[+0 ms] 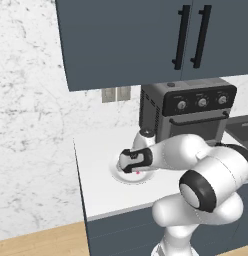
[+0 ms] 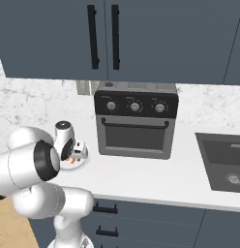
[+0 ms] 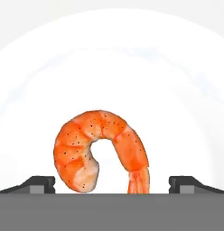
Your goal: Pick up the knife from the drawer and place it on the cutting board. Then place the meat from the plate to the cutting board.
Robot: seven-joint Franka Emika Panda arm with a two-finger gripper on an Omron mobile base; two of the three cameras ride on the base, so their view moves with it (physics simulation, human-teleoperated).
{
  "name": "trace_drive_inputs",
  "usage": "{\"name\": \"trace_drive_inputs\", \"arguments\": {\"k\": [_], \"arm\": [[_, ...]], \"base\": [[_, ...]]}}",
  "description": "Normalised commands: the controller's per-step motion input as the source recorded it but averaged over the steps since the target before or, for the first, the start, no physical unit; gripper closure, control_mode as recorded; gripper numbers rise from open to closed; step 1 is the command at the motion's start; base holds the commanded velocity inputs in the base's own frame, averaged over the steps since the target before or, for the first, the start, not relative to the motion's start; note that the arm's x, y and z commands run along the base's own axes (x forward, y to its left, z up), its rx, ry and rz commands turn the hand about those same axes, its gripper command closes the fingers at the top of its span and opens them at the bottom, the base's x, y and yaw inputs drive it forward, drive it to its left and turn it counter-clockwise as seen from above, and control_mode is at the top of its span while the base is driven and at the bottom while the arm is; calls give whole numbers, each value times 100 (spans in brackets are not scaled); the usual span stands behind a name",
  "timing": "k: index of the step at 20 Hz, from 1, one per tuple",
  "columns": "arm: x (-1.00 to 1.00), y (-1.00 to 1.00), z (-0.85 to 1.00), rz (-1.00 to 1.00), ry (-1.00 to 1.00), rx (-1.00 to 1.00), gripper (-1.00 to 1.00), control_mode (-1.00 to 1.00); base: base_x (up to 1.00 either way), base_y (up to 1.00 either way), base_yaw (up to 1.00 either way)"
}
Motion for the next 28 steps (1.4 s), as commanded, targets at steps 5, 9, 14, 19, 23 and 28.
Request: {"name": "trace_drive_inputs", "arguments": {"k": [5, 9, 14, 19, 23, 28], "arm": [[8, 8, -19, 0, 5, 0, -100, -100], [0, 11, -13, 0, 2, 0, -100, -100], [0, 34, -22, 0, 2, 0, 100, -100], [0, 20, -26, 0, 2, 0, 100, -100], [-3, 2, -49, 0, 9, 0, 100, -100], [-36, 2, 2, 0, -1, 0, 100, -100]], "base": [[0, 0, 0], [0, 0, 0], [0, 0, 0], [0, 0, 0], [0, 0, 0], [0, 0, 0]]}}
